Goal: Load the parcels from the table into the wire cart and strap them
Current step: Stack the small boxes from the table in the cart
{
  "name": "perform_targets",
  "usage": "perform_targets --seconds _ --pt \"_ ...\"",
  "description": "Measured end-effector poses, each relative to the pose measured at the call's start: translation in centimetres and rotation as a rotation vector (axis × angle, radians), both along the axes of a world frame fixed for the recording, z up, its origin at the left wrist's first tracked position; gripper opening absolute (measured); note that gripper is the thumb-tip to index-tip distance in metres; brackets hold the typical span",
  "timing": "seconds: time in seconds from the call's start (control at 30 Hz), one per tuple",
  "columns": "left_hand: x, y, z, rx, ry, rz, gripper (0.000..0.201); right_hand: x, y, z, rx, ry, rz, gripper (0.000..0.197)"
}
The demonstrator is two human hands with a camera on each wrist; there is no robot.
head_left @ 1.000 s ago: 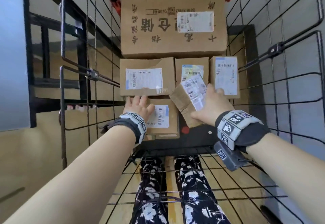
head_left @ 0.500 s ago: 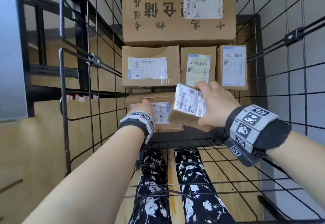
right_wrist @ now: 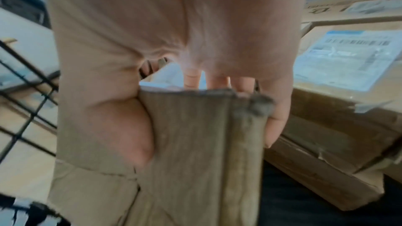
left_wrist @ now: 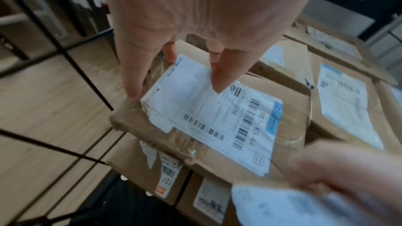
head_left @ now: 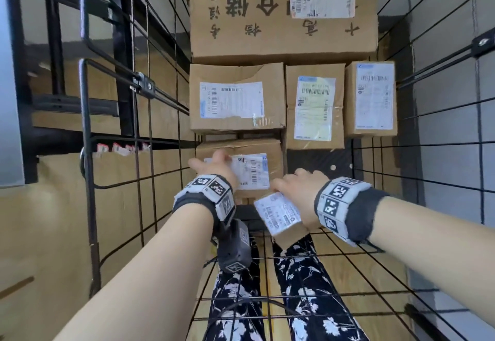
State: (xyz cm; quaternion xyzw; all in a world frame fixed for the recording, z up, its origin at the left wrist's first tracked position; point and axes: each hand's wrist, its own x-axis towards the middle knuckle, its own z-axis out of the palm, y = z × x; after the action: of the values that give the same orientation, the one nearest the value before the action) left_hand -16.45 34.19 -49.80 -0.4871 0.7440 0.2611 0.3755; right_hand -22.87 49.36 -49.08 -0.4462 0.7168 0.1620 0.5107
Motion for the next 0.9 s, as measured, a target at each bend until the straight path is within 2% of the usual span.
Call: perform_targets --seconds 0.07,0.2,0.37,0.47,0.67,0.9 --pt "0.2 -0.5 -0.5 0.001 0.086 0.072 0.052 0.1 0.5 -0.7 -0.027 0.043 -0.009 0.090" --pt "0.4 -0.9 -0.4 -0.041 0.209 0.043 0.051 0.0 1.2 -1.4 -0.108 0.066 -0.174 0.091" --pt "0.4 -0.5 0.2 -0.121 0.249 -0.005 0.045 0.5 1.6 -1.7 -0.159 0.083 -0.270 0.089" --pt "1.2 0.3 0.1 -0.116 0.216 -0.138 0.042 0.9 1.6 -2.1 -0.168 0.096 -0.275 0.090" --pt "1.2 1.6 -0.2 -0.181 0.191 -0.601 0.043 0.8 2.4 -2.7 -0.111 0.131 -0.200 0.094" --pt "-0.2 3.7 -0.1 -0.131 0.187 -0.658 0.061 -1.4 5.5 -3.2 0.066 0.345 -0.101 0.084"
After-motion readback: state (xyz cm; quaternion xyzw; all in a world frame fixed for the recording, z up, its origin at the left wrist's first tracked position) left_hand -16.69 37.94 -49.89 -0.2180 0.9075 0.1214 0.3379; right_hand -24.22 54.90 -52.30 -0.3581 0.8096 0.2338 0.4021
